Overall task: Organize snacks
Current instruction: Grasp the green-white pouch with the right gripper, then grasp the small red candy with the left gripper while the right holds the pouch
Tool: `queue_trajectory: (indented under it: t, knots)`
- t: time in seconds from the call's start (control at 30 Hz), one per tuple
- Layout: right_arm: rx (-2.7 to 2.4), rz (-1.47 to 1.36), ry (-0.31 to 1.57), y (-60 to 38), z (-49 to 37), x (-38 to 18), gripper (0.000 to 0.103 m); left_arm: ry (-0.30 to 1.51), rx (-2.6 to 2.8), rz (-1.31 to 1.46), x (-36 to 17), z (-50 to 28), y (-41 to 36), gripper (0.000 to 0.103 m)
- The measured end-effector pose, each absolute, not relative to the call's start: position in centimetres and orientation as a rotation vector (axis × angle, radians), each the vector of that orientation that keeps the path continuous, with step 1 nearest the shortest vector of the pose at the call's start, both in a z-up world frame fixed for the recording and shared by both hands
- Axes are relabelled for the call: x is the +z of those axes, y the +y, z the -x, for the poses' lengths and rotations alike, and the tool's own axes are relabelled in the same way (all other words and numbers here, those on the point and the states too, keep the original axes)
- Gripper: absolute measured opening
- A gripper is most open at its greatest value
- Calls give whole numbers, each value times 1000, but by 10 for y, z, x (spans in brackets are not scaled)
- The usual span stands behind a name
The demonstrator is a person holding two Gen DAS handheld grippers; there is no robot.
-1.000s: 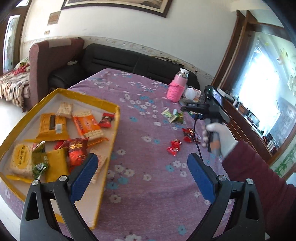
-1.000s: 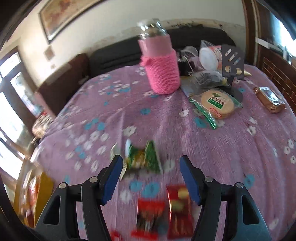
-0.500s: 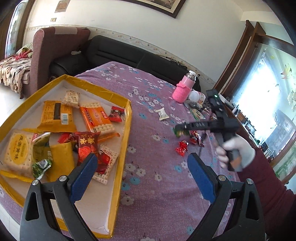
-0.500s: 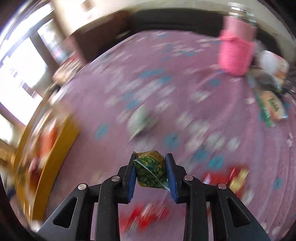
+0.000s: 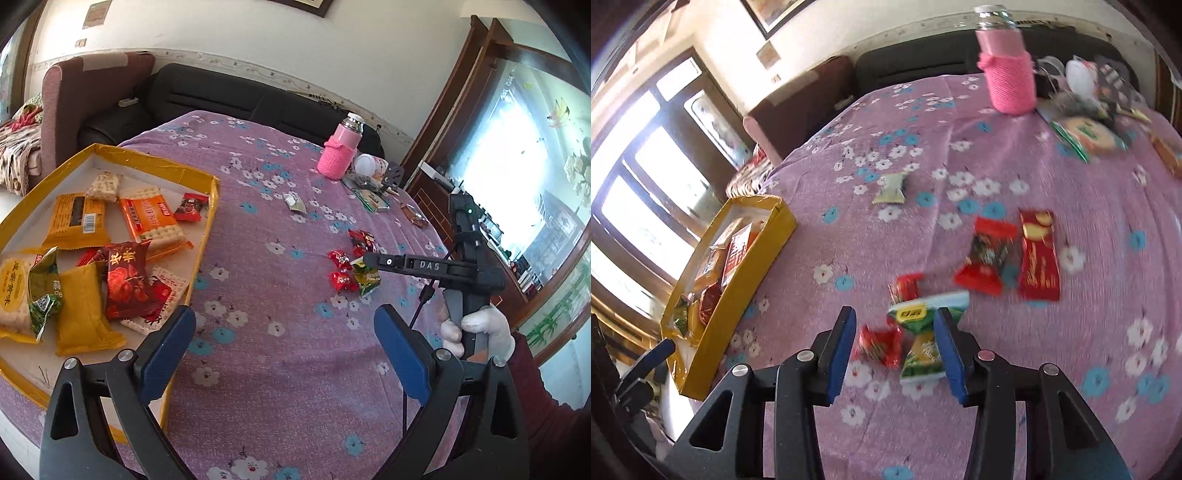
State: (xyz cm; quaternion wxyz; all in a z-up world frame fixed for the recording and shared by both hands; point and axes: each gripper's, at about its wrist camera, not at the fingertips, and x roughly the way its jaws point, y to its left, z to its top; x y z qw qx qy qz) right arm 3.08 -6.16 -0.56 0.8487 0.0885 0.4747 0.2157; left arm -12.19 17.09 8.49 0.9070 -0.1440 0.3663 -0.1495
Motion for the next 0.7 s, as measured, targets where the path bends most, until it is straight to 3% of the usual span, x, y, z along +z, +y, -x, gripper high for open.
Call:
queue_trajectory:
  t: [0.2,0.3,0.33,0.57,0.7]
  knots:
    - [396,-82,976,-53,-35,-26,53,796,-312,244,83,114,144,98]
    - [384,-74,973,-55,-37,-35,33,819,-313,205,81,105,128,98]
    - [400,-93,965,-58,-36,-35,30,831,-322,196,79,100,121,98]
    - [415,-270,902,-100,-29,-30,29,911,-416,82,48,51,54,98]
    - [422,-315,897,-110,-33,-29,29,946,-434,-21,32,23,20,88]
